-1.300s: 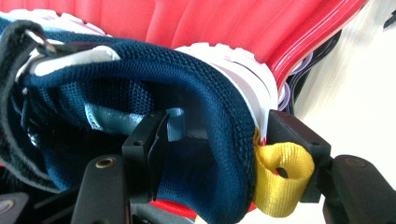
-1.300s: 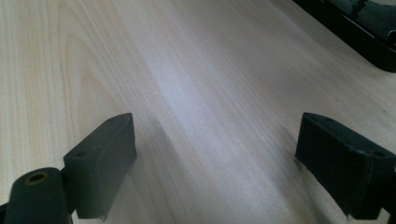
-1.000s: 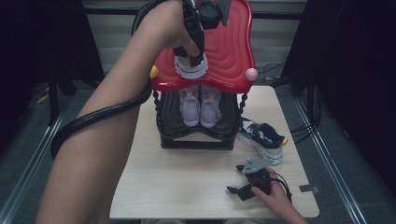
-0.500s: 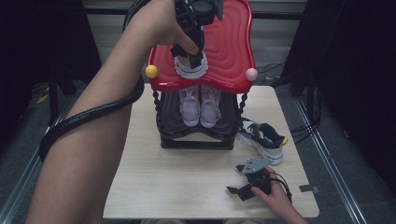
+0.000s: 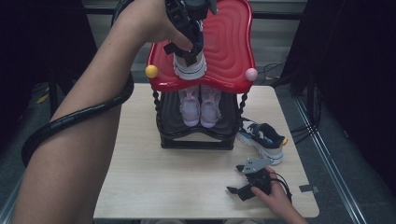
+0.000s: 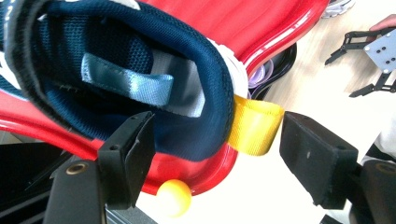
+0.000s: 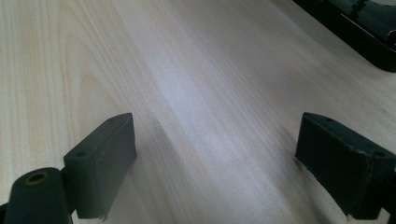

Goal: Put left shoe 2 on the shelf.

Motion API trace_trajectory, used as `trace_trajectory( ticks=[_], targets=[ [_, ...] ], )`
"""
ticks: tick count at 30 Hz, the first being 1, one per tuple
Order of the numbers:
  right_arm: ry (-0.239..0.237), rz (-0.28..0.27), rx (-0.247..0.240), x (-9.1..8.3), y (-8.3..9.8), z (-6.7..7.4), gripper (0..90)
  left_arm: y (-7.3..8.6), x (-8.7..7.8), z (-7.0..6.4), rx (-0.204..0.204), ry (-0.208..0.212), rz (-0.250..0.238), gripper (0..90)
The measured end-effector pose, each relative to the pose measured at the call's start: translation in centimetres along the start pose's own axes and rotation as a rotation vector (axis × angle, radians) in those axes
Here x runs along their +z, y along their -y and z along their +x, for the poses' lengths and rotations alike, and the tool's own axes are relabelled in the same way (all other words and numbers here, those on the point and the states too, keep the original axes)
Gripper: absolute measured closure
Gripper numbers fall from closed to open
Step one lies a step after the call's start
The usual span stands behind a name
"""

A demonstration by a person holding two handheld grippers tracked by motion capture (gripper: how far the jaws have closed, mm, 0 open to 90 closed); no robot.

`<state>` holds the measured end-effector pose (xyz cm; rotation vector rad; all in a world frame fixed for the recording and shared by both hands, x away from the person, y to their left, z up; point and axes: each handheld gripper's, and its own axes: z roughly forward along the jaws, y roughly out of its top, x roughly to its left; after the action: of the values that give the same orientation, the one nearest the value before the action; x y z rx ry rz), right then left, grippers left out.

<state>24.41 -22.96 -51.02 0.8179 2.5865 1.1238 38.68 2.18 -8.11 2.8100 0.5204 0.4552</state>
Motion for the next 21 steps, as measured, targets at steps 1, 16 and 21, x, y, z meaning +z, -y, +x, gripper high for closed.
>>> trace_trajectory(
  ticks=[1, 16, 21],
  targets=[
    [-0.001, 0.000, 0.001, 0.0, 0.0, 0.0, 11.2, 0.1, 0.0, 0.0, -0.011, 0.000, -0.005, 26.3],
    [0.000, 0.000, 0.000, 0.0, 0.0, 0.0, 11.2, 2.2, -0.3, 0.7, -0.050, 0.022, 0.002, 23.8],
    [-0.001, 0.000, 0.001, 0.0, 0.0, 0.0, 11.2, 3.2, 0.0, 0.9, -0.068, 0.034, 0.000, 23.9]
  ],
)
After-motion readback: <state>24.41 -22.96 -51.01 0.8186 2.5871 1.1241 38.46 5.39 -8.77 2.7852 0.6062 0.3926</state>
